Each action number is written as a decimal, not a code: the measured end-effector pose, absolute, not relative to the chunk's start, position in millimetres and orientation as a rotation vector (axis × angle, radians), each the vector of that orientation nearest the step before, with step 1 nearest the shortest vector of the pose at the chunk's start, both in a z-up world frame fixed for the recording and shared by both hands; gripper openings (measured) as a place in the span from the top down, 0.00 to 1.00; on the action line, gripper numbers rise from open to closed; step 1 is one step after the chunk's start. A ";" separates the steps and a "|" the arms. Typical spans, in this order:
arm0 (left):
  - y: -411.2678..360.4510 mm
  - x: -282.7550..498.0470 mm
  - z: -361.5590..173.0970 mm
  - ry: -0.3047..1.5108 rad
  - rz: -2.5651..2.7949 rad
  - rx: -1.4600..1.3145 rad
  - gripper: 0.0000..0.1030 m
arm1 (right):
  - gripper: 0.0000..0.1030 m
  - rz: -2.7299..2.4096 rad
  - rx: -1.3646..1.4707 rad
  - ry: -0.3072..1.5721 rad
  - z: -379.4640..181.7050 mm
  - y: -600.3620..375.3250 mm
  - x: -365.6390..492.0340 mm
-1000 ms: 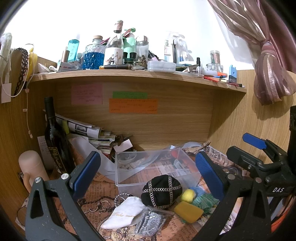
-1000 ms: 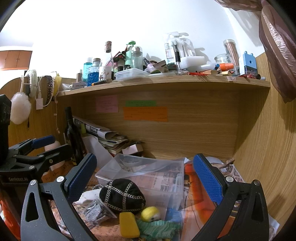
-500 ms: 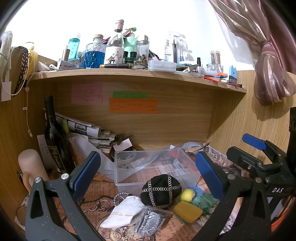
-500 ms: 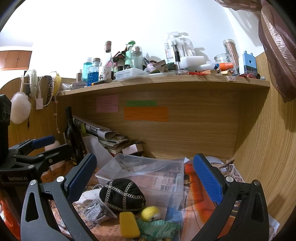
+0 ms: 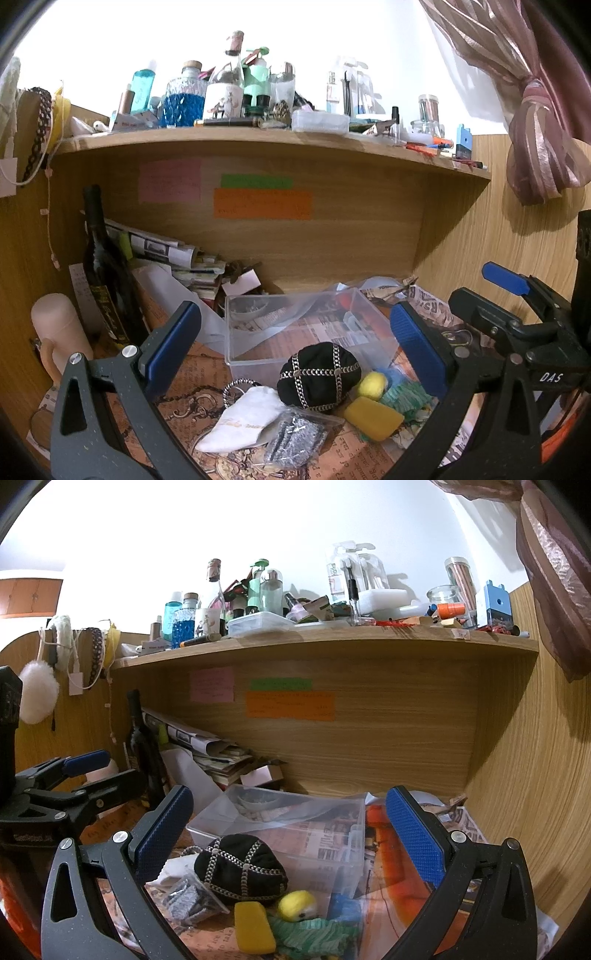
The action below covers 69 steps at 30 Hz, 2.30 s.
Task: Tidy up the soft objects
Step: 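Grasp the black knit beanie with the left tool while the right tool grasps the yellow felt ball, then lift the beanie with the left tool while the right tool carries the ball over the clear box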
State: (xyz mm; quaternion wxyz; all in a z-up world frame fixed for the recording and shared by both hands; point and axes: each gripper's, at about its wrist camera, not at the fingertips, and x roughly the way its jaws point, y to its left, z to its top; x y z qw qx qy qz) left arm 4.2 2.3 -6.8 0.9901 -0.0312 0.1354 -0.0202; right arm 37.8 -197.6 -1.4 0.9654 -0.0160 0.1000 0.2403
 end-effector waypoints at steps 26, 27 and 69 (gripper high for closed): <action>6.6 98.6 -106.0 0.647 -0.072 -0.125 0.19 | 0.15 0.514 -0.044 0.668 -95.6 -206.1 114.8; 7.0 103.8 -108.7 0.658 -0.081 -0.128 0.20 | 0.18 0.519 -0.051 0.675 -97.0 -202.7 117.1; 2.2 82.8 -50.7 0.487 -0.198 -0.118 0.87 | 0.61 0.564 0.026 0.535 -54.8 -214.1 109.5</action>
